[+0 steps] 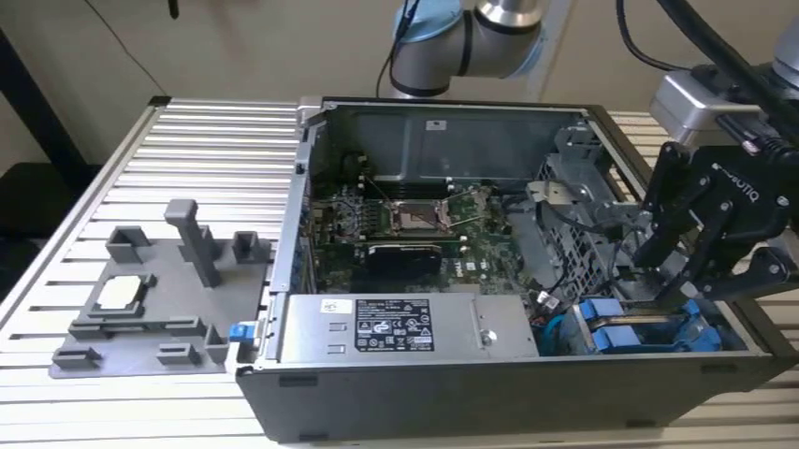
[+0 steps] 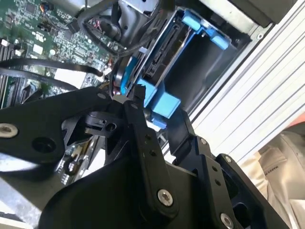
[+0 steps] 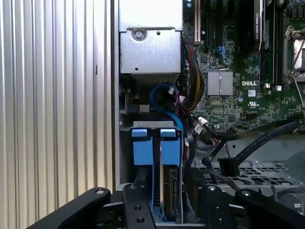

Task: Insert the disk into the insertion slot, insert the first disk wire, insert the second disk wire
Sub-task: 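Insert the first disk wire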

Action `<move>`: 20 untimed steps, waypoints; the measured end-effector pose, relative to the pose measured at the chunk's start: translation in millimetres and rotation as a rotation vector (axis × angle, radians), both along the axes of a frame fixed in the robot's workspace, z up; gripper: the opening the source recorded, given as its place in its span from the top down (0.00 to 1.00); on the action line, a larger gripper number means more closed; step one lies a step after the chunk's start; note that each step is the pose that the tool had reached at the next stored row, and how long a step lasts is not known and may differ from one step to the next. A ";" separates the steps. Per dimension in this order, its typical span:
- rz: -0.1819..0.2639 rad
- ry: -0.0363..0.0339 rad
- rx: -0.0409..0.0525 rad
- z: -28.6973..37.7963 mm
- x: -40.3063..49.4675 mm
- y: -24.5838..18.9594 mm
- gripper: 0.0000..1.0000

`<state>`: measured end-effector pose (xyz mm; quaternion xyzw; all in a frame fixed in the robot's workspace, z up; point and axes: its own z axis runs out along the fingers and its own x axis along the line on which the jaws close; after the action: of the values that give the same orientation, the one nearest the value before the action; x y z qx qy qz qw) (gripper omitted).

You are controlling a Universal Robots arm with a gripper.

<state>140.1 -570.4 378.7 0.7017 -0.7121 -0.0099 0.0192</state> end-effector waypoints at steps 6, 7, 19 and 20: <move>0.001 0.0028 0.0002 -0.1 22.2 0.0 0.53; 0.001 0.0031 0.0001 -0.1 25.2 0.0 0.53; 0.005 0.0044 0.0001 -0.1 50.7 0.1 0.53; 0.006 0.0045 0.0001 -0.1 53.6 0.0 0.53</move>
<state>193.7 -570.4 378.6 0.7037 -0.7101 -0.0115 0.0208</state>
